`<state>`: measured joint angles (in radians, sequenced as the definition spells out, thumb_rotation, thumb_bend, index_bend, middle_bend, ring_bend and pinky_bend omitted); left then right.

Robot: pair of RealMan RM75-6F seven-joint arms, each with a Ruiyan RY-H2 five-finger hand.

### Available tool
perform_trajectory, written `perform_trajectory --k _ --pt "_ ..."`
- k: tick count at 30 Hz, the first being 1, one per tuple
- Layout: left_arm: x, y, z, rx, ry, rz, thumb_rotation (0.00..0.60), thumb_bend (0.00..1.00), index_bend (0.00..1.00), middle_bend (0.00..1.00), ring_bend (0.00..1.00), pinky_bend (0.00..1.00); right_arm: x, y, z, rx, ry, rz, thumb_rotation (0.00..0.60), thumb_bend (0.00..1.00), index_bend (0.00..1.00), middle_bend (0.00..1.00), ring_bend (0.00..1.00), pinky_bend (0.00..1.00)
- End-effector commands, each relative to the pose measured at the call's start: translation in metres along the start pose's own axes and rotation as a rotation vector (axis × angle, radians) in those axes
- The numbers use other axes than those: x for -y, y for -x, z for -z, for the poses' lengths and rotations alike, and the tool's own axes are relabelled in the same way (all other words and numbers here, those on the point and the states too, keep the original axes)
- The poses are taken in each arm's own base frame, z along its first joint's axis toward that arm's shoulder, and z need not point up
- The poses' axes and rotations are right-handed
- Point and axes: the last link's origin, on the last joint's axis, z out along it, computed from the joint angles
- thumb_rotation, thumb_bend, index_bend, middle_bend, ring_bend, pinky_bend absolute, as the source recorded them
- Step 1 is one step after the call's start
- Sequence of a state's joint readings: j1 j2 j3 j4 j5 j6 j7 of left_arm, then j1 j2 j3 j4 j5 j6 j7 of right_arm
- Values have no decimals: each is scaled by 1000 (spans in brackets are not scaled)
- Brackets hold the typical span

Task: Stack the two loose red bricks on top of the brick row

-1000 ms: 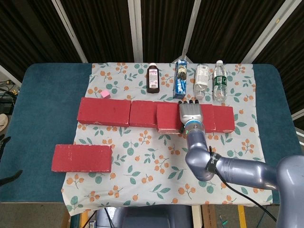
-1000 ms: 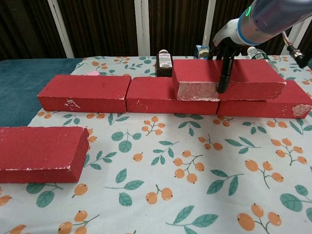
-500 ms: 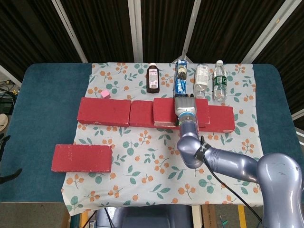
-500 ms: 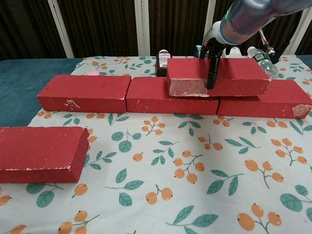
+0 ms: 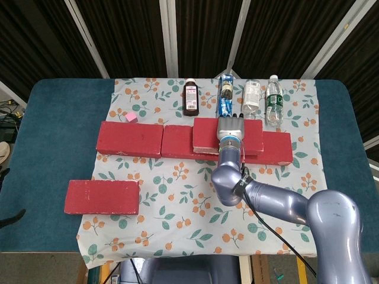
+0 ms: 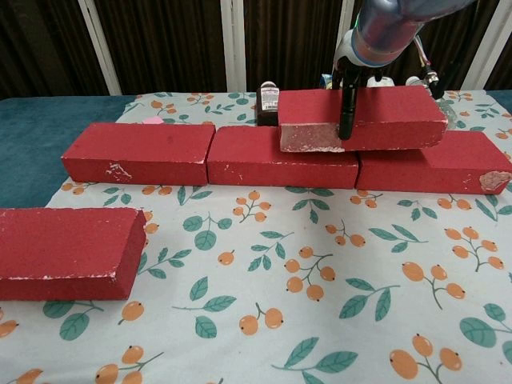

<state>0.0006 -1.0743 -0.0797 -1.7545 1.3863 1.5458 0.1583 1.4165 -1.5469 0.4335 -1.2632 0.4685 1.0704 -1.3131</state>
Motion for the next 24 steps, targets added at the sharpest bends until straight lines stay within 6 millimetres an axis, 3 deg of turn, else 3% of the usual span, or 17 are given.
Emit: perform_trajectory --k 1,24 --pt "1 0 0 -2 -1 2 600 0 119 52 0 136 2 1 0 3 -6 -1 600 150 235 289 92 0" --pt "-3 2 0 7 -3 -10 600 0 119 52 0 136 -7 12 -14 40 3 -26 600 150 236 289 92 0"
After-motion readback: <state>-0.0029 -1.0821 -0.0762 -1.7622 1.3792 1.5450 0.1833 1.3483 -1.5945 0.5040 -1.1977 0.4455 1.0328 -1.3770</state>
